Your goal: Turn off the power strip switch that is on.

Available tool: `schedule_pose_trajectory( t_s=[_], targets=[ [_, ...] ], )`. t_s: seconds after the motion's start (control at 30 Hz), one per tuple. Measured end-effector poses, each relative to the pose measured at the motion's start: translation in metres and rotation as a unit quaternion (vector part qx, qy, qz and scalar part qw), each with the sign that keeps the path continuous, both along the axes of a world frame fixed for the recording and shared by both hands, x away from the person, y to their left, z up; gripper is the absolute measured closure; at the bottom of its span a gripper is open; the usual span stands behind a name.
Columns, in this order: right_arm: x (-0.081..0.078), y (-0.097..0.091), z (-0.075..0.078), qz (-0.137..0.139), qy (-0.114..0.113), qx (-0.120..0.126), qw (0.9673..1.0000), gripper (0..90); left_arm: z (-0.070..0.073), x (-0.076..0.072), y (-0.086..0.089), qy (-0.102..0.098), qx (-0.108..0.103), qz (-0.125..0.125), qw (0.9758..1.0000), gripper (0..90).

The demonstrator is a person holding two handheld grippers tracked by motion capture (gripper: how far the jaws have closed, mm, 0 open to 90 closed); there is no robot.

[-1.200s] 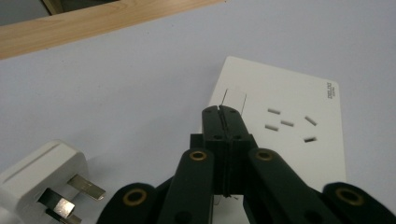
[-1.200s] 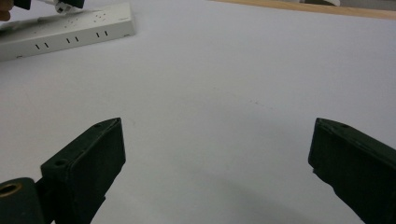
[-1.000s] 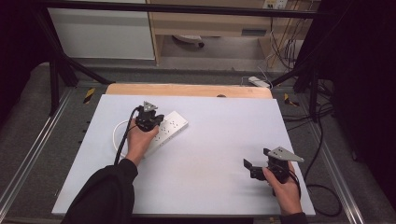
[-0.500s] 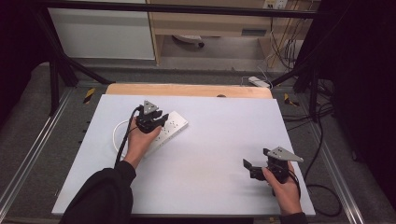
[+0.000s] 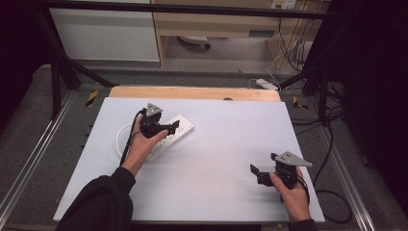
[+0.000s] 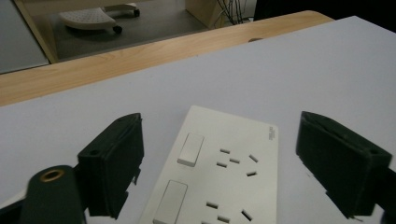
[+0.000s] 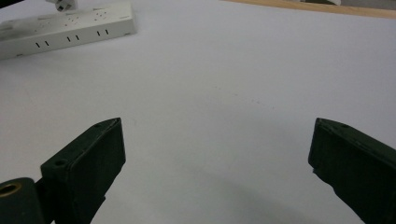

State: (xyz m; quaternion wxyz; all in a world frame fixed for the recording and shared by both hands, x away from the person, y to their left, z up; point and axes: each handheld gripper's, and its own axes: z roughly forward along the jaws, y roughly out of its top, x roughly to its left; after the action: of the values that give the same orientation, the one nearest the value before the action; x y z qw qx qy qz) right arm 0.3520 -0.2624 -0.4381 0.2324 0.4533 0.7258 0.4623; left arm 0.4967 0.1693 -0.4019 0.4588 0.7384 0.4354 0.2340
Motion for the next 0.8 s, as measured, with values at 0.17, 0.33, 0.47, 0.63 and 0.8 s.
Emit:
schedule_pose_trajectory(
  t_s=[0.17,0.33,0.47,0.63,0.8],
  targets=[
    [0.0,0.0,0.0,0.001,0.001,-0.001,1.0,4.2,0.007,-0.008,0.005,-0.004,-0.017,0.006,0.9998,11.0],
    [0.0,0.0,0.0,0.001,0.001,0.0,1.0,4.2,0.013,-0.017,0.01,-0.014,-0.027,0.003,0.9995,9.8],
    [0.0,0.0,0.0,0.002,0.001,-0.001,1.0,4.2,0.018,-0.025,0.014,-0.018,-0.034,0.003,0.9993,9.5],
    [0.0,0.0,0.0,0.001,0.001,-0.001,1.0,4.1,0.023,-0.036,0.021,-0.019,-0.051,0.0,0.9985,9.1],
    [0.0,0.0,0.0,0.002,0.001,-0.002,1.0,4.1,0.027,-0.046,0.028,-0.028,-0.045,-0.001,0.9986,8.7]
  ],
)
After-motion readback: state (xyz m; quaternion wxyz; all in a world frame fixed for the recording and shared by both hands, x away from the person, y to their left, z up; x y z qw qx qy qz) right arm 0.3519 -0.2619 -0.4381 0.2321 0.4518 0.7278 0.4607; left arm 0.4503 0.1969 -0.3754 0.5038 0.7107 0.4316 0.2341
